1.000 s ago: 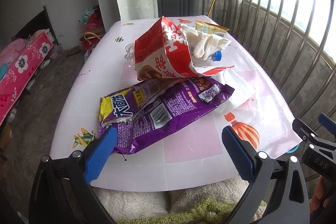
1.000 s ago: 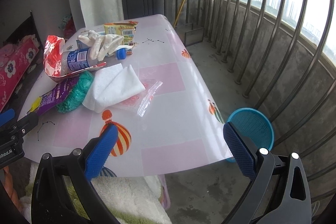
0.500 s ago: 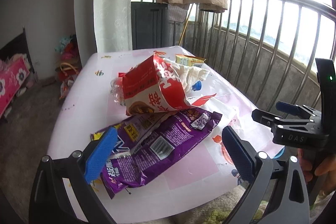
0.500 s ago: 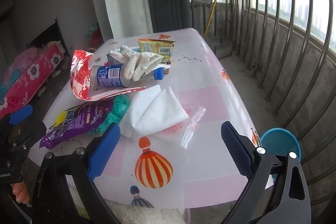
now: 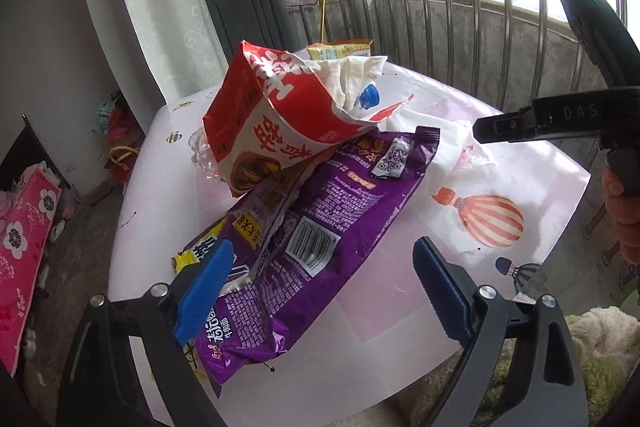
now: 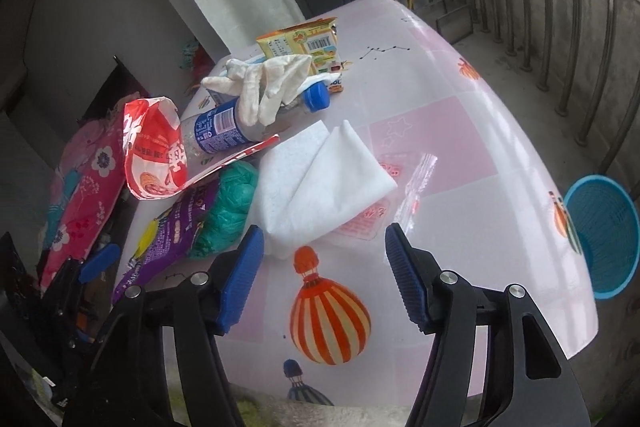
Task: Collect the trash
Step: 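Close the left tool on the purple snack bag while the right tool grasps the white tissue, then carry the purple bag and white tissue over the blue wastebasket with both tools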
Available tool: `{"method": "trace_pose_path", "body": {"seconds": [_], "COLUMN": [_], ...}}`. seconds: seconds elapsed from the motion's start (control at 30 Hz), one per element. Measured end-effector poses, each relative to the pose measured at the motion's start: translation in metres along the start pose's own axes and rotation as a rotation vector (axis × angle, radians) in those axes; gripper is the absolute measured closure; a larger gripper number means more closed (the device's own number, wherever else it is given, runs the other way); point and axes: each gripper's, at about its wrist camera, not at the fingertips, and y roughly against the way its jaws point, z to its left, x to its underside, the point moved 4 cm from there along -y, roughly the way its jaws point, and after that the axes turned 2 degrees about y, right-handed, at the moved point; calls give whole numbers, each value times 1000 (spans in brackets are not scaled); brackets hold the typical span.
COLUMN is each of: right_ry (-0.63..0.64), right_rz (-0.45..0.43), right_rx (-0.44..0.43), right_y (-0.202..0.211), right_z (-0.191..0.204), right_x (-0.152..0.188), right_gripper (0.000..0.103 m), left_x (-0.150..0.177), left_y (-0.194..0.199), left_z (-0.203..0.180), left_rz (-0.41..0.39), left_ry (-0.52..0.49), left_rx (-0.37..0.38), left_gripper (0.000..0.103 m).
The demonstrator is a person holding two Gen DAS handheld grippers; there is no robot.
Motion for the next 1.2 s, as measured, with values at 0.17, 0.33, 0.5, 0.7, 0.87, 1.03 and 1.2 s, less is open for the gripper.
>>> {"method": "trace_pose_path", "body": {"seconds": [0.17, 0.33, 0.5, 0.7, 0.87, 1.03, 1.2], "right_ry": [-137, -197, -224, -271, -317, -298, -270], "right_rz": [87, 123, 126, 125, 127, 75, 14], "right_rx": [-151, -185, -207, -238, -281, -311, -327], "right_y": [-31, -49, -58, -65, -78, -60, -30], "right_z": [-2, -3, -3, -10, -16, -15, -12], "right_x": [0, 0, 0, -1, -3, -9, -13], "right_gripper": [52, 56, 66, 85, 102, 103, 103], "left_x": [6, 7, 7, 6, 2, -6, -18], "left_y": [-11, -14, -16, -12, -8, 7, 32], "left_z": [-2, 3, 10, 10, 8, 9, 11], "left_rz": [30, 40, 55, 48, 27, 5, -30], "left_ry": [-52, -50, -20, -3, -7, 9, 46], "left_rx": [-67, -77, -70, -61, -50, -17, 21], "left_gripper": [31, 46, 61, 77, 87, 93, 97]}}
